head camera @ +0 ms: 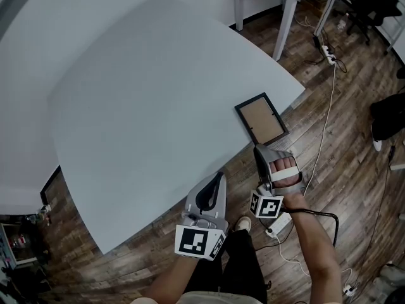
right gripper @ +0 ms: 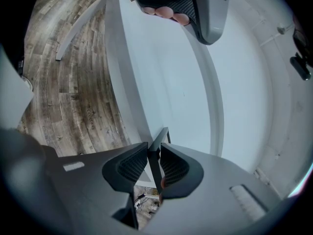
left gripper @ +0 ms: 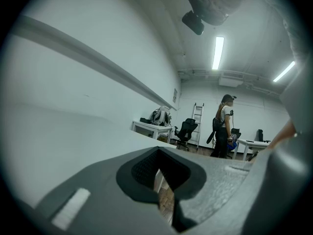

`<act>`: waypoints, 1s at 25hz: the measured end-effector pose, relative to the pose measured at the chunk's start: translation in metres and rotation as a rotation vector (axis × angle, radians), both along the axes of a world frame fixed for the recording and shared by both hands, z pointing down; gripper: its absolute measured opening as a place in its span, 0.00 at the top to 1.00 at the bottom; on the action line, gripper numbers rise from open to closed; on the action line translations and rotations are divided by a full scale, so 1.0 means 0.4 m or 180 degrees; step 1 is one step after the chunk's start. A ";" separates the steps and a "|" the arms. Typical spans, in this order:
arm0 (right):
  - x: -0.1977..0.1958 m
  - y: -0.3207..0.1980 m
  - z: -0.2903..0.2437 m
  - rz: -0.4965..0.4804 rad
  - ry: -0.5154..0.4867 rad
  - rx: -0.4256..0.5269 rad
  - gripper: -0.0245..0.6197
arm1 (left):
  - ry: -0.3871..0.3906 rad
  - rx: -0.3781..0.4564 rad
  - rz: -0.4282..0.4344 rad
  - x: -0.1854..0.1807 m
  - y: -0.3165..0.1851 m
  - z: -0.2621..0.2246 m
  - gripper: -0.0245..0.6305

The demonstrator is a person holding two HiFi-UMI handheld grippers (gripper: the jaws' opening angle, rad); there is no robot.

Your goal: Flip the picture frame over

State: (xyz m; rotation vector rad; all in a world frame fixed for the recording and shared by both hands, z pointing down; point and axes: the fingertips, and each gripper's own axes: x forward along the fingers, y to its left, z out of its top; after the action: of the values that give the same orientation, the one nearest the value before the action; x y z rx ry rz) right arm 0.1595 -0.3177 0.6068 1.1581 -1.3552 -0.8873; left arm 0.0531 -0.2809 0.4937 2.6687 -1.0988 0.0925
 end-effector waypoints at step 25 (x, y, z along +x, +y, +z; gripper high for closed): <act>0.020 0.067 -0.081 0.0541 -0.1143 -0.0001 0.64 | 0.0030 0.0168 0.0050 0.007 -0.007 -0.089 0.96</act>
State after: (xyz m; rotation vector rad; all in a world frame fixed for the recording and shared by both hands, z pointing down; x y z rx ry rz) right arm 0.1674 -0.2910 0.5746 1.4582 -1.5138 -0.5738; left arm 0.0560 -0.2838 0.4582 2.7218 -1.0921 0.0544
